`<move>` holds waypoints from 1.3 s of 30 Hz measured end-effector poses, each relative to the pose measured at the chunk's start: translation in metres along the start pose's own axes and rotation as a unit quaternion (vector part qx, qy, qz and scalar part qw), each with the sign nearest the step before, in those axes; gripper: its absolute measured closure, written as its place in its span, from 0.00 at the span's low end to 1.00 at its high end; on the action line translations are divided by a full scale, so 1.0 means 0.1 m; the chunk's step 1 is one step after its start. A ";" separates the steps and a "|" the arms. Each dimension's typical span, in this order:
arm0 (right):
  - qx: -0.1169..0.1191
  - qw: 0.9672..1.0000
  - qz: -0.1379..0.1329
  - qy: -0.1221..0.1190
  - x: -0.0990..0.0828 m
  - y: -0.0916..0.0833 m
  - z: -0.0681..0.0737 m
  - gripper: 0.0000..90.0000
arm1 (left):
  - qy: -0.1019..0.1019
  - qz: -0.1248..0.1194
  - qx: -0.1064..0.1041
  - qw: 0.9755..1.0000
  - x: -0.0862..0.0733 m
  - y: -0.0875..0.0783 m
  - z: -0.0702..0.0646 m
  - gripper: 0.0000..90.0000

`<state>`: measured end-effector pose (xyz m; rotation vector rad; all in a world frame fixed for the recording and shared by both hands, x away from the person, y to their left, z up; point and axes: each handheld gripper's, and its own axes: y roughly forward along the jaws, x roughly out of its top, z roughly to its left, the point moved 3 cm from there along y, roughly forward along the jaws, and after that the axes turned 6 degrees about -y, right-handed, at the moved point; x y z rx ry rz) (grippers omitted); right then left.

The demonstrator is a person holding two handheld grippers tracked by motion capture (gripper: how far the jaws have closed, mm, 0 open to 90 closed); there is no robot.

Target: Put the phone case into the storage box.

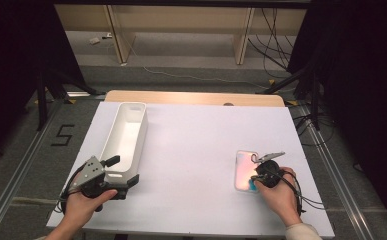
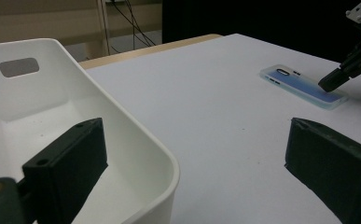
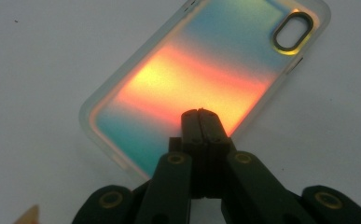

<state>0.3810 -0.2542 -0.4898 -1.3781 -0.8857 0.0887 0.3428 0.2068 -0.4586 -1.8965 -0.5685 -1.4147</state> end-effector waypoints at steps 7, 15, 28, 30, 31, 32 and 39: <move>0.002 1.000 0.012 0.021 -0.01 -0.02 0.02 1.00 | 0.002 0.001 -0.001 1.000 0.00 0.00 0.00 0.06; -0.009 1.000 -0.002 0.002 -0.02 0.00 -0.05 1.00 | 0.002 0.002 -0.001 1.000 0.00 0.00 0.00 0.06; -0.015 1.000 -0.002 -0.003 -0.04 -0.01 -0.11 1.00 | 0.002 0.003 -0.001 1.000 0.00 0.00 0.00 0.06; -0.015 1.000 -0.002 -0.003 -0.04 -0.01 -0.11 1.00 | 0.000 0.004 -0.001 1.000 -0.01 -0.01 0.00 0.06; -0.015 1.000 -0.002 -0.003 -0.04 -0.01 -0.11 1.00 | -0.001 0.003 -0.002 1.000 0.00 -0.01 0.00 0.06; -0.015 1.000 -0.001 -0.003 -0.04 -0.01 -0.11 1.00 | -0.001 0.002 -0.002 1.000 0.00 -0.01 0.00 0.06; -0.015 1.000 -0.001 0.008 -0.04 -0.02 -0.10 1.00 | -0.002 0.002 -0.002 1.000 0.00 -0.01 0.00 0.06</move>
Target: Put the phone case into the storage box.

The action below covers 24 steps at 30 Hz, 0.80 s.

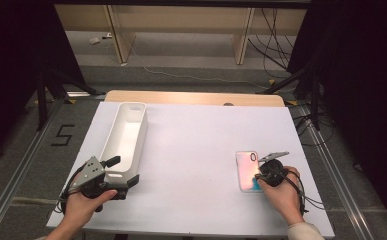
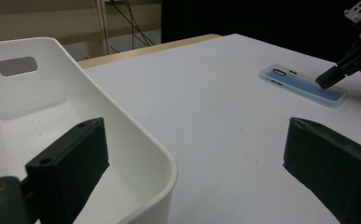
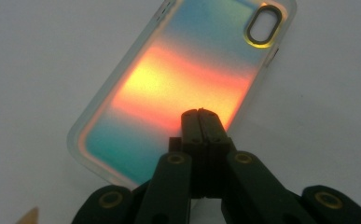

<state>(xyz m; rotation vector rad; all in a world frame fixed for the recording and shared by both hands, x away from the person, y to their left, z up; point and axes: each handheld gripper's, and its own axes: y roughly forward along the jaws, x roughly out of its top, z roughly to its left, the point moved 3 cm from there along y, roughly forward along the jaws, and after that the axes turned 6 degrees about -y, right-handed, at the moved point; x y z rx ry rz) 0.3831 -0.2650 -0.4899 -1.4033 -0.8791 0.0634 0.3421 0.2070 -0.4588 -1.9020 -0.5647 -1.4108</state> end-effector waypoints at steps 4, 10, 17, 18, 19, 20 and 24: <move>-0.001 1.000 0.001 0.002 0.00 -0.01 0.00 1.00 | 0.000 0.000 -0.001 1.000 0.00 0.00 0.00 0.07; -0.005 1.000 -0.026 0.015 0.01 -0.11 -0.01 0.92 | -0.001 0.003 -0.001 1.000 0.00 -0.01 0.00 0.07; -0.001 0.997 -0.063 0.043 -0.03 -0.22 -0.08 0.73 | -0.005 -0.001 -0.002 1.000 0.00 -0.01 0.01 0.07; 0.002 0.997 -0.069 0.044 -0.04 -0.23 -0.09 0.69 | -0.003 -0.002 -0.004 1.000 0.00 -0.01 0.01 0.07; 0.004 0.996 -0.079 0.041 -0.04 -0.24 -0.11 0.66 | -0.003 0.000 -0.004 1.000 0.00 -0.01 0.01 0.07; 0.007 0.995 -0.083 0.046 -0.05 -0.26 -0.11 0.63 | -0.001 0.002 0.000 1.000 0.00 -0.02 0.01 0.07; 0.000 0.991 -0.132 0.025 -0.03 -0.33 -0.17 0.51 | -0.001 0.001 0.000 1.000 0.00 -0.02 0.02 0.07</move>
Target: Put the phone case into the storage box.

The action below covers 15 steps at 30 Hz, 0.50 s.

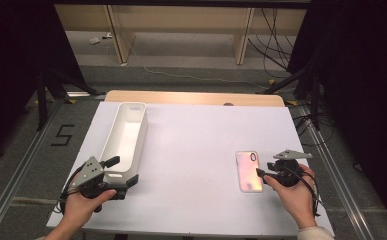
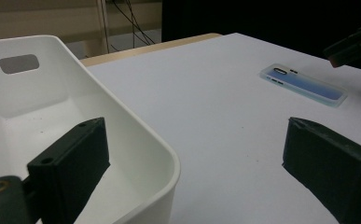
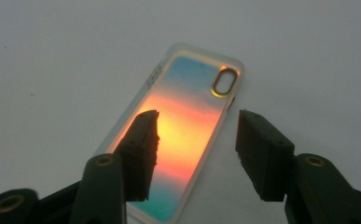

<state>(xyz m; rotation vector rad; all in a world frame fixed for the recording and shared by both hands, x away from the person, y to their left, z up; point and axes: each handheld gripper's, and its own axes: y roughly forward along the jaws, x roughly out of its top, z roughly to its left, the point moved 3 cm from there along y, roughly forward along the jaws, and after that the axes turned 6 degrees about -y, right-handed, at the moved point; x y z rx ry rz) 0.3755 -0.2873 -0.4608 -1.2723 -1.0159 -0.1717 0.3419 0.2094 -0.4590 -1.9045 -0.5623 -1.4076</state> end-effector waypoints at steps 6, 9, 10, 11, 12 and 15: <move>0.004 0.998 -0.066 0.017 0.05 -0.11 0.01 0.38 | 0.000 -0.001 0.001 1.000 0.00 0.01 0.00 0.07; 0.019 0.997 -0.078 0.019 0.05 -0.15 0.01 0.36 | -0.003 0.000 0.001 1.000 0.00 0.01 0.00 0.07; 0.018 0.996 -0.080 0.019 0.04 -0.15 0.00 0.35 | -0.005 -0.001 0.001 1.000 0.00 0.01 0.01 0.07; 0.019 0.996 -0.081 0.020 0.04 -0.14 0.00 0.34 | -0.005 -0.001 0.001 1.000 0.00 0.01 0.01 0.07; 0.016 0.996 -0.082 0.021 0.04 -0.14 -0.01 0.34 | -0.002 -0.002 0.001 1.000 0.00 0.01 0.01 0.07; 0.020 0.996 -0.084 0.025 0.03 -0.11 0.01 0.34 | -0.001 0.000 0.001 1.000 0.00 0.01 0.01 0.07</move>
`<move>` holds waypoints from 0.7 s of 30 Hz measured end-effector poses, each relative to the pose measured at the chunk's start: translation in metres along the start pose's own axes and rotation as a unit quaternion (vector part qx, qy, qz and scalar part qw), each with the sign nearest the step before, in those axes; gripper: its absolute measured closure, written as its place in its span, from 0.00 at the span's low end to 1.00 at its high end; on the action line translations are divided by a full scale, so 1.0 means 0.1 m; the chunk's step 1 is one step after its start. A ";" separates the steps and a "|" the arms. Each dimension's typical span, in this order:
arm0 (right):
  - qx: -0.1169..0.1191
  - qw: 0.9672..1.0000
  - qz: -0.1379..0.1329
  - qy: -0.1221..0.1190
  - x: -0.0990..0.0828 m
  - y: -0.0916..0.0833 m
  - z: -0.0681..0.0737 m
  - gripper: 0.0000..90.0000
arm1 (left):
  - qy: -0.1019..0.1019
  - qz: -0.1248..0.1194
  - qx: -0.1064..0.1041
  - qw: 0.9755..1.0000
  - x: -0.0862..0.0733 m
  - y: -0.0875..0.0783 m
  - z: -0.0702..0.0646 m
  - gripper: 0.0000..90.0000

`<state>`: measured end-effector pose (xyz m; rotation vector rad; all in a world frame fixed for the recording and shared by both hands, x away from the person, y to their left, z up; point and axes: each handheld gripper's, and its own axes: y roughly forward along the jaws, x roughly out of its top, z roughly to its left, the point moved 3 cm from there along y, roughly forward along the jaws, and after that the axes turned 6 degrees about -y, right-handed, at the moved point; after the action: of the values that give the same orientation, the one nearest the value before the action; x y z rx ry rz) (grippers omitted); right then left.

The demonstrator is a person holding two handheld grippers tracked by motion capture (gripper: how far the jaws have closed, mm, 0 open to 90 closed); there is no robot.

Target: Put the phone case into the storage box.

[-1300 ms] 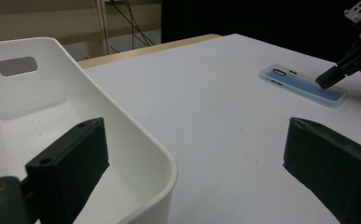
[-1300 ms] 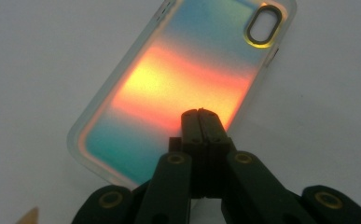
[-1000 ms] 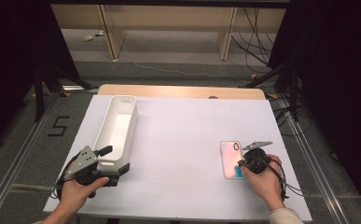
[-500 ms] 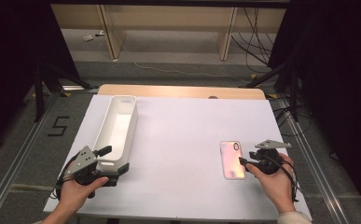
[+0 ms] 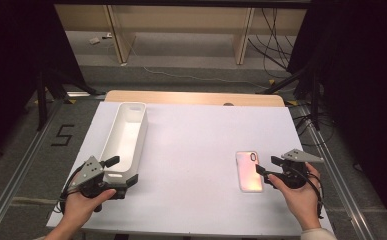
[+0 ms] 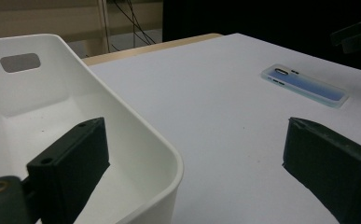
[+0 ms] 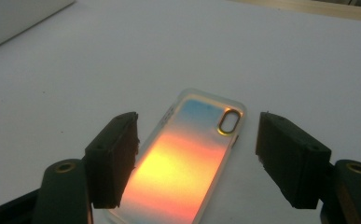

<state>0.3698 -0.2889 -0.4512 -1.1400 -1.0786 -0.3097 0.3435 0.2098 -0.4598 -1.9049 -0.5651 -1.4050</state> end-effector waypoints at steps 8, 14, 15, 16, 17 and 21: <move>0.005 1.000 0.006 0.006 -0.01 0.00 0.00 0.34 | -0.001 0.002 0.002 1.000 0.00 0.02 0.00 0.07; 0.008 1.000 0.010 -0.001 -0.01 -0.02 -0.01 0.34 | 0.002 0.005 0.003 1.000 0.01 0.07 -0.01 0.07; 0.004 1.000 0.001 -0.003 -0.01 -0.02 -0.02 0.34 | 0.006 0.006 0.003 1.000 0.01 0.07 -0.01 0.07; 0.004 1.000 0.004 -0.004 -0.01 -0.02 -0.02 0.34 | 0.003 0.006 0.004 1.000 0.01 0.08 -0.01 0.07; 0.007 1.000 0.007 0.003 -0.01 -0.04 -0.02 0.34 | 0.003 0.007 0.005 1.000 0.01 0.08 -0.01 0.07; -0.002 1.000 -0.004 -0.004 -0.01 -0.07 -0.05 0.34 | 0.001 0.007 0.004 1.000 0.01 0.08 -0.01 0.07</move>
<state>0.3671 -0.2965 -0.4481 -1.1410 -1.0892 -0.3135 0.3486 0.2032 -0.4609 -1.8969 -0.5537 -1.3935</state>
